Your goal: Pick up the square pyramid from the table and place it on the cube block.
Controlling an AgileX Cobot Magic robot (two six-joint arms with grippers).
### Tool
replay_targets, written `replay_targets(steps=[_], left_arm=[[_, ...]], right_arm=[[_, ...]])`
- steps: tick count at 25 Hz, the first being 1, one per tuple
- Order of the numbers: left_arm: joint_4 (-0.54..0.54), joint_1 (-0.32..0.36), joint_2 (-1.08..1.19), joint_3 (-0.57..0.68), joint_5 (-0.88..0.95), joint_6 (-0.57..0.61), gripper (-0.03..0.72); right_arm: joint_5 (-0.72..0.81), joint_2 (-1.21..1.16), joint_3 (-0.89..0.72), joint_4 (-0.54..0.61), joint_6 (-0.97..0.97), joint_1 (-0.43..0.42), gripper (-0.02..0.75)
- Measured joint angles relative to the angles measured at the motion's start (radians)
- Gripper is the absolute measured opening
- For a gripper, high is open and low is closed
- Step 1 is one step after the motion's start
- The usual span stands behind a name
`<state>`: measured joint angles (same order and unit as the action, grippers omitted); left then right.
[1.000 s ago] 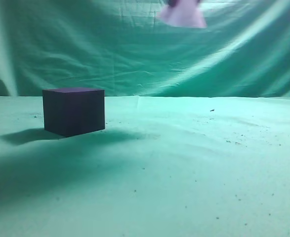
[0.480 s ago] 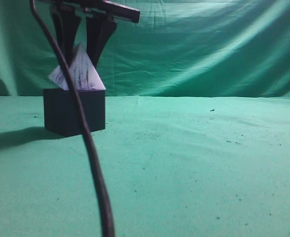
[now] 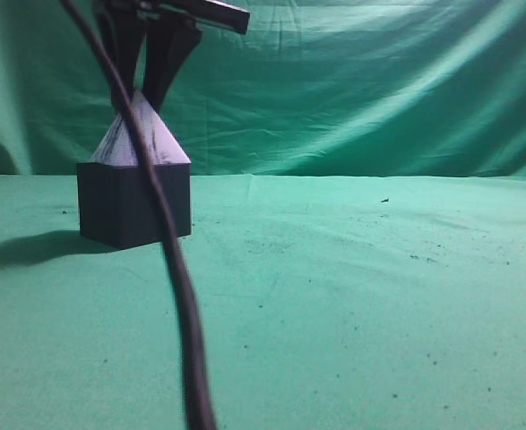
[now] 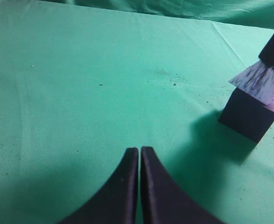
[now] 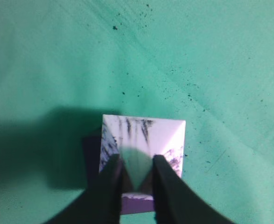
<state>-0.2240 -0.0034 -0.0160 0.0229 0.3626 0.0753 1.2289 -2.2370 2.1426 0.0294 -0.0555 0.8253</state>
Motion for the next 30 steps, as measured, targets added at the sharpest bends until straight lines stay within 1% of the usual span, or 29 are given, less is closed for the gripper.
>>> replay_targets(steps=[3,5,7,8,14,15,17,19,20,22,23,24,26,30], left_arm=[[0.000,0.000,0.000,0.000,0.000,0.000,0.000],[0.000,0.000,0.000,0.000,0.000,0.000,0.000],[0.000,0.000,0.000,0.000,0.000,0.000,0.000],[0.000,0.000,0.000,0.000,0.000,0.000,0.000],[0.000,0.000,0.000,0.000,0.000,0.000,0.000],[0.000,0.000,0.000,0.000,0.000,0.000,0.000],[0.000,0.000,0.000,0.000,0.000,0.000,0.000],[0.000,0.000,0.000,0.000,0.000,0.000,0.000],[0.000,0.000,0.000,0.000,0.000,0.000,0.000],[0.000,0.000,0.000,0.000,0.000,0.000,0.000],[0.000,0.000,0.000,0.000,0.000,0.000,0.000],[0.000,0.000,0.000,0.000,0.000,0.000,0.000],[0.000,0.000,0.000,0.000,0.000,0.000,0.000],[0.000,0.000,0.000,0.000,0.000,0.000,0.000]], right_arm=[[0.012,-0.008,-0.007,0.000,0.000,0.000,0.359],[0.013,0.005,-0.010,0.000,0.000,0.000,0.498],[0.015,0.034,-0.010,0.000,0.000,0.000,0.598],[0.015,0.054,-0.010,0.000,0.002,0.000,0.631],[0.019,0.187,-0.010,-0.012,0.004,0.000,0.627],[0.021,0.214,-0.010,-0.016,0.006,0.000,0.529],[0.026,0.271,-0.010,-0.032,0.006,0.000,0.379],[0.030,0.343,-0.010,-0.056,0.025,0.000,0.175],[0.033,0.373,-0.010,-0.076,0.034,0.000,0.104],[0.035,0.454,-0.021,-0.113,0.042,0.000,0.039],[0.035,0.499,-0.042,-0.131,0.042,0.000,0.050],[0.035,0.540,-0.073,-0.148,0.043,0.000,0.000],[0.035,0.640,-0.155,-0.165,0.038,0.000,0.000],[0.039,0.829,-0.390,-0.174,0.011,0.000,0.000]])
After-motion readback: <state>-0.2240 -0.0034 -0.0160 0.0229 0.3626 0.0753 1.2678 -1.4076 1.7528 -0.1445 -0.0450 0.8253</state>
